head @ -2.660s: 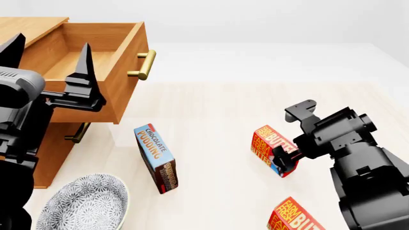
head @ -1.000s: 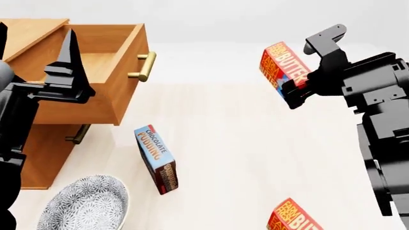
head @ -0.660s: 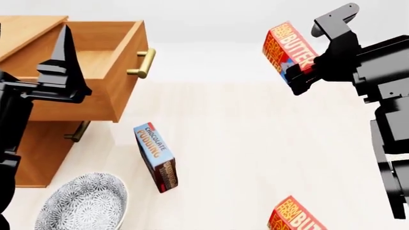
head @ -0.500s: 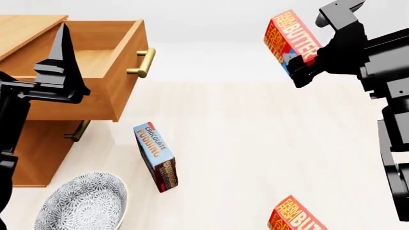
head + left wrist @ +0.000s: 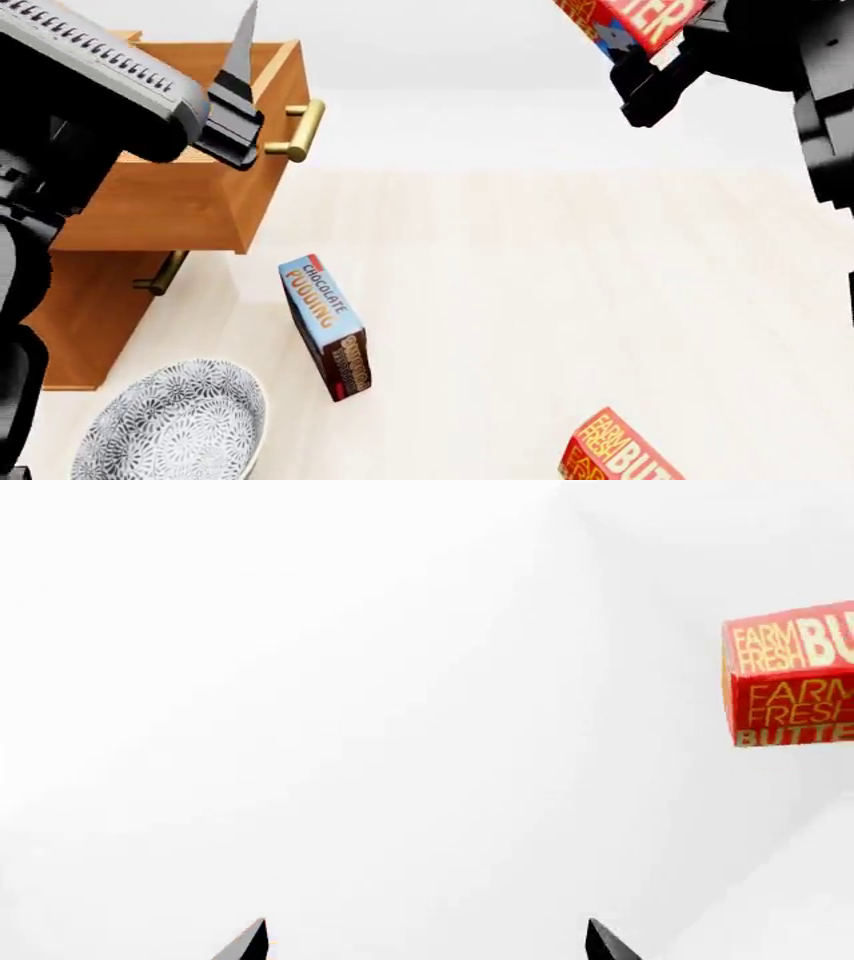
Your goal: Put the butter at the front in the top drawer of the cabinet and close it.
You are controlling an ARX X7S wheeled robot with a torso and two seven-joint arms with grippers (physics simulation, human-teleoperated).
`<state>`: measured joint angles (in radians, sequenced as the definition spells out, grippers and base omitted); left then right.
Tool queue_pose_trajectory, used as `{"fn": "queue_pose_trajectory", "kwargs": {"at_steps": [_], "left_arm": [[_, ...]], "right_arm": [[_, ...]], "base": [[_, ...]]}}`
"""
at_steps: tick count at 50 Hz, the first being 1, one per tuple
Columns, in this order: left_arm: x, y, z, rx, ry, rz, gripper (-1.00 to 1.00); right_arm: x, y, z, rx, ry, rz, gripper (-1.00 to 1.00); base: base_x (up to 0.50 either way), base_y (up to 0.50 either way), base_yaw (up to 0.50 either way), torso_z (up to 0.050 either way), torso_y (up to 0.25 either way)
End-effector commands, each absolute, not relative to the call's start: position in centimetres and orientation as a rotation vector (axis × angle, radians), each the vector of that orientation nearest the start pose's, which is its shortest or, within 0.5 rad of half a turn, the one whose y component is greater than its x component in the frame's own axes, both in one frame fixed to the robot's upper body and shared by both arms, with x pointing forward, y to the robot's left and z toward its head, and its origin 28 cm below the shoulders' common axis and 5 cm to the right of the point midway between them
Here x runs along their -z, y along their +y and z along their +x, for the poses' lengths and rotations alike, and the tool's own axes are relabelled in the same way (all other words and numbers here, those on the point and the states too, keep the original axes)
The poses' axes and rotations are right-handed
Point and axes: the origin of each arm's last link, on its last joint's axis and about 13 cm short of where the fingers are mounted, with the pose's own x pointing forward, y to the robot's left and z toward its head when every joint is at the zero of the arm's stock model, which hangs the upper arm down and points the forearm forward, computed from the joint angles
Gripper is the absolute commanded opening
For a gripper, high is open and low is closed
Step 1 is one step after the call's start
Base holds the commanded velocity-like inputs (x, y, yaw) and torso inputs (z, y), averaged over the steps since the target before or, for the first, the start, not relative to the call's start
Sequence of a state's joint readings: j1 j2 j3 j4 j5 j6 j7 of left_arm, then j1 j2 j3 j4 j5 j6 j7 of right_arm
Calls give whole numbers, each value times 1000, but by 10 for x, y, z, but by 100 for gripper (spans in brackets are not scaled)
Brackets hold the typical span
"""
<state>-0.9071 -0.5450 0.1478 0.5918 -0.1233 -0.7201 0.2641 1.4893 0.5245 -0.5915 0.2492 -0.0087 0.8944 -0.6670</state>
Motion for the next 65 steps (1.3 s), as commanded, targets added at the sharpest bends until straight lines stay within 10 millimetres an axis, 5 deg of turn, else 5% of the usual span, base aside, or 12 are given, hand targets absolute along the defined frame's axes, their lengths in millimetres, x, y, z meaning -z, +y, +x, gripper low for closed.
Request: {"fn": "queue_pose_trajectory", "kwargs": {"at_steps": [1, 13, 37, 65], "left_arm": [[-359, 270, 290, 272, -634, 981, 100], [-369, 261, 308, 338, -658, 1264, 100], [-355, 259, 315, 399, -782, 1413, 100], [-325, 254, 318, 564, -700, 1381, 100]], "right_arm": [[-392, -194, 336, -134, -181, -917, -100], [-390, -197, 326, 95, -270, -1131, -100], [-373, -193, 310, 275, -345, -1670, -100], [-346, -194, 304, 159, -346, -1846, -100]], "base": [[0, 0, 0, 0, 0], [0, 0, 0, 0, 2], [0, 0, 0, 0, 1], [0, 0, 0, 1, 1]]}}
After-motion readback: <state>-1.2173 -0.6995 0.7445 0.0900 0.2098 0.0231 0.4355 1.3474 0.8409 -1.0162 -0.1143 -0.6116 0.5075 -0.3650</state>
